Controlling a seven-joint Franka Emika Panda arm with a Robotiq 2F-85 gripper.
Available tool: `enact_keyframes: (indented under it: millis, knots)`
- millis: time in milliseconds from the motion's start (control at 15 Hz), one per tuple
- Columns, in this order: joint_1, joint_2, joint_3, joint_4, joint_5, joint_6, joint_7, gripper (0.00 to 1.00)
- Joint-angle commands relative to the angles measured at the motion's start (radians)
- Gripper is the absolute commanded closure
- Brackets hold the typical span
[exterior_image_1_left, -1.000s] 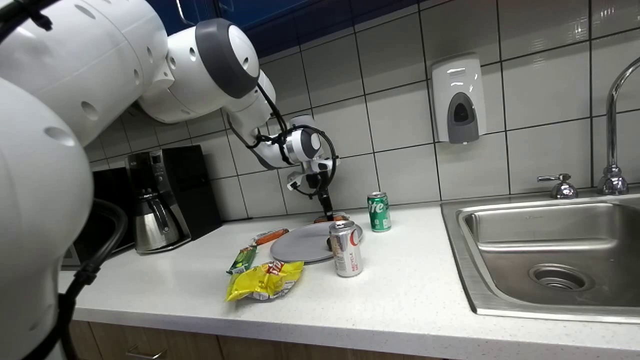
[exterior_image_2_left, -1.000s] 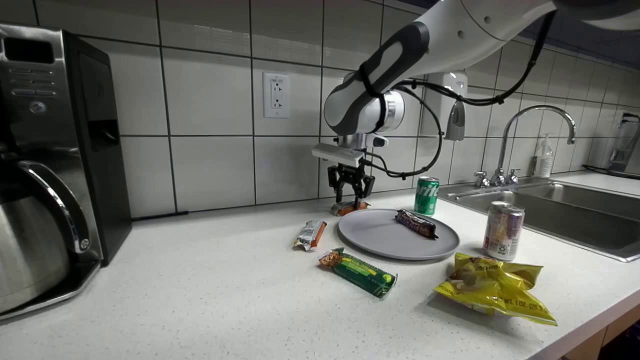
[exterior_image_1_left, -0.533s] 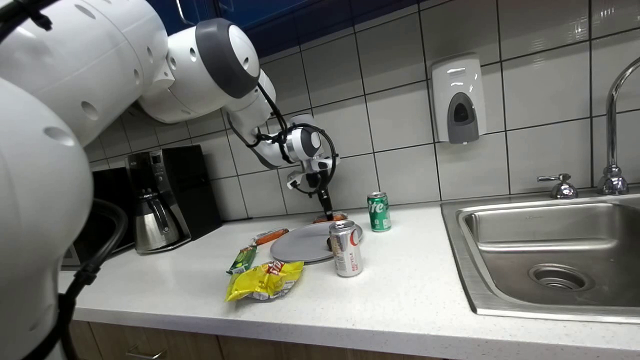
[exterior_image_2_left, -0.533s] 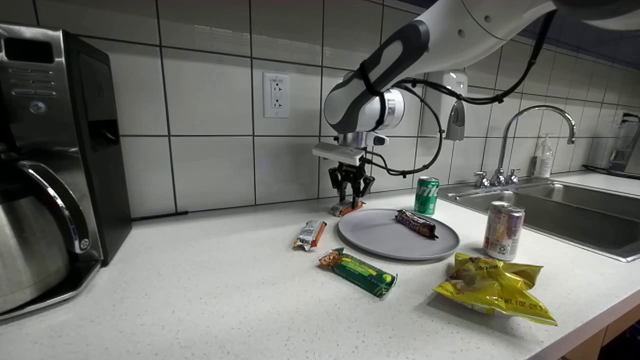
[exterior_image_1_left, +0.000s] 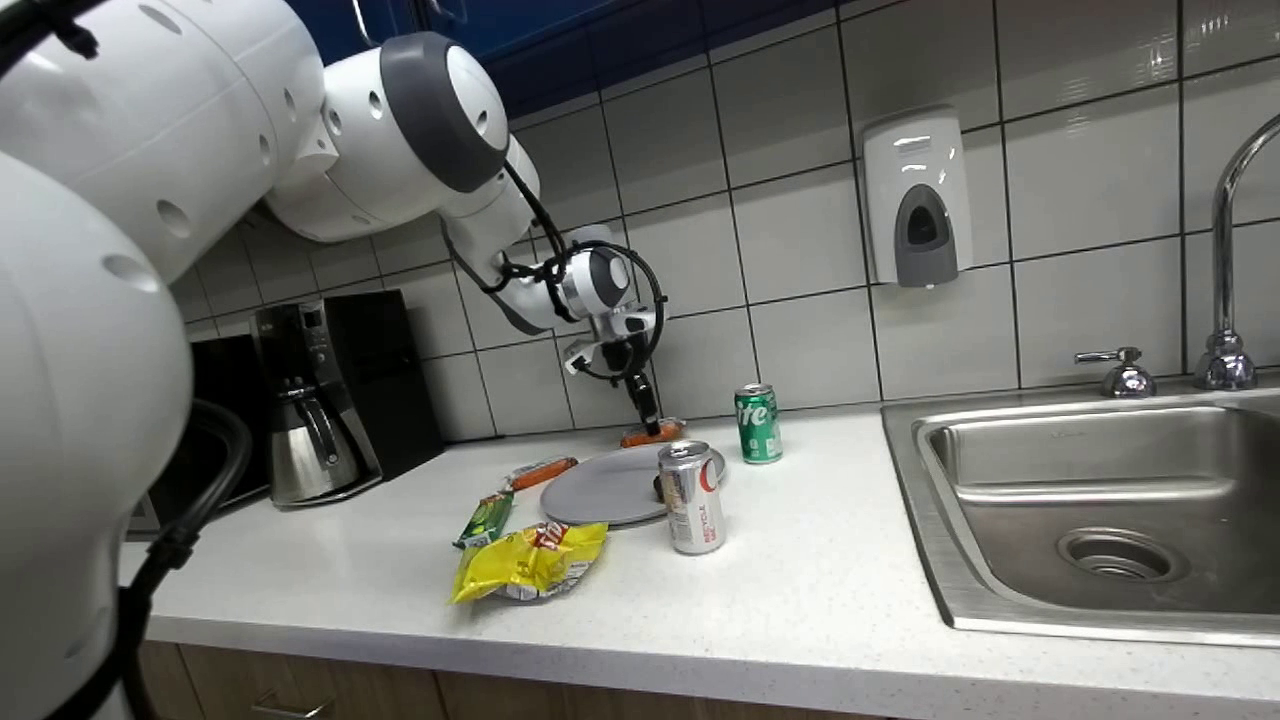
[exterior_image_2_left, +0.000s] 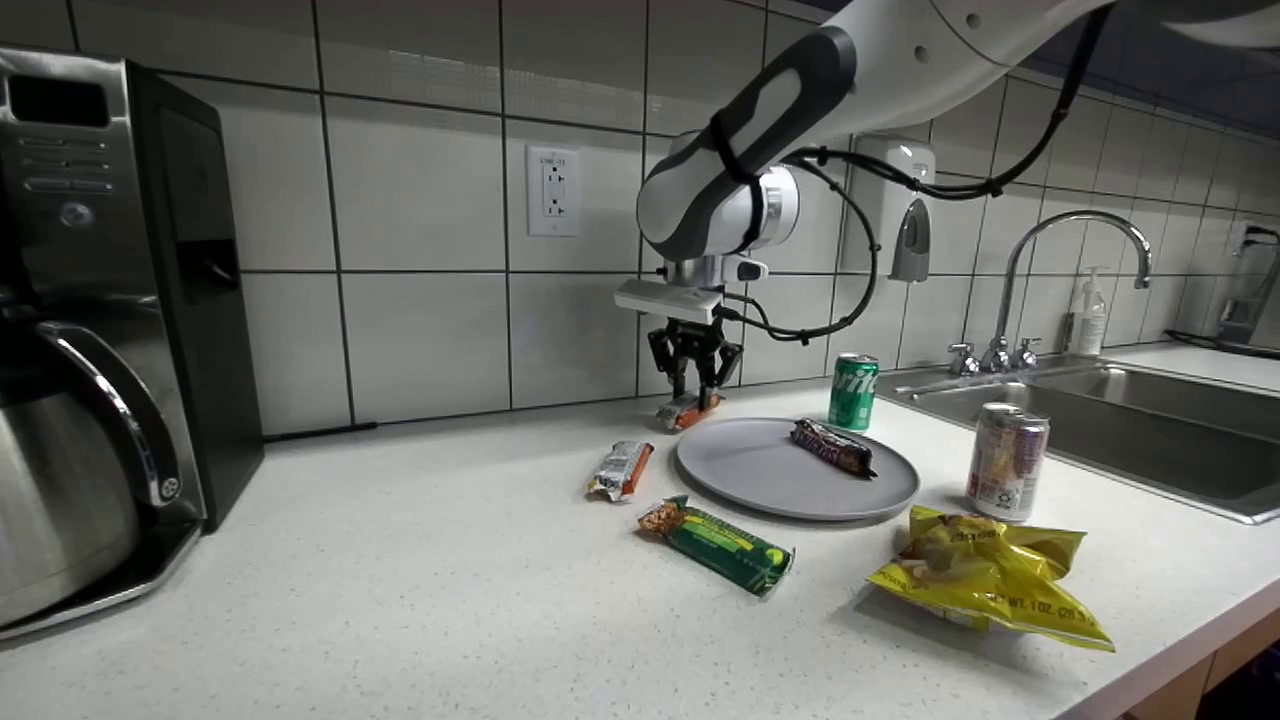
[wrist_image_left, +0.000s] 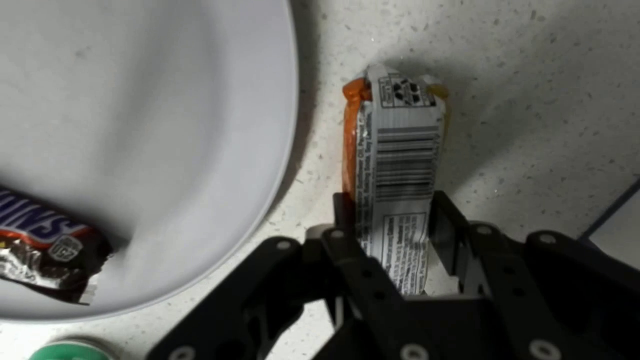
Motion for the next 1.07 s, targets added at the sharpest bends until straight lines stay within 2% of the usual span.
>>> enact_keyframes:
  millis: [0, 467, 1000]
  knots:
    - [0.020, -0.067, -0.011, -0.060, -0.034, -0.015, 0.010, 0.84]
    - [0.016, -0.140, -0.002, -0.141, -0.047, 0.006, -0.004, 0.84]
    - [0.023, -0.237, 0.003, -0.287, -0.064, 0.037, -0.024, 0.84]
